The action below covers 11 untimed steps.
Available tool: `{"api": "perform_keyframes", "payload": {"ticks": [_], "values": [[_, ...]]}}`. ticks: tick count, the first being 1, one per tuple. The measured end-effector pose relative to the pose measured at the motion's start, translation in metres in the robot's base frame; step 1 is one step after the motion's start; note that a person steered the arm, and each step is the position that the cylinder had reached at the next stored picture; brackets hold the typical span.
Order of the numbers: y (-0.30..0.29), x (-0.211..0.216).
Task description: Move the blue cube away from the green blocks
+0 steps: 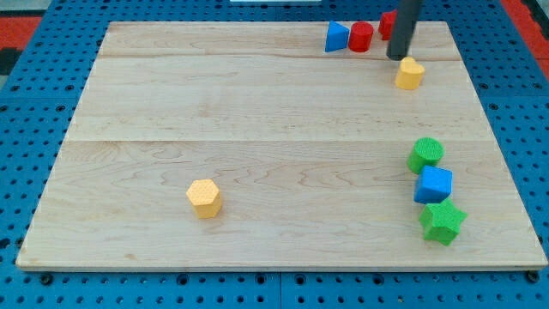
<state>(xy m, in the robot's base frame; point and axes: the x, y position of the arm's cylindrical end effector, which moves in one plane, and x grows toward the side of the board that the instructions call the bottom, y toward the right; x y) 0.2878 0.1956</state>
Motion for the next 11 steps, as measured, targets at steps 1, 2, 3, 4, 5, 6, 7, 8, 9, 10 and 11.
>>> {"api": "perform_keyframes", "payload": {"ticks": [1, 2, 3, 4, 5, 6, 7, 8, 9, 10, 11], "values": [[0.006, 0.041], [0.008, 0.076], [0.071, 0.086], [0.072, 0.096], [0.072, 0.109], [0.072, 0.141], [0.072, 0.156], [0.072, 0.157], [0.072, 0.188], [0.062, 0.232], [-0.036, 0.226]]}}
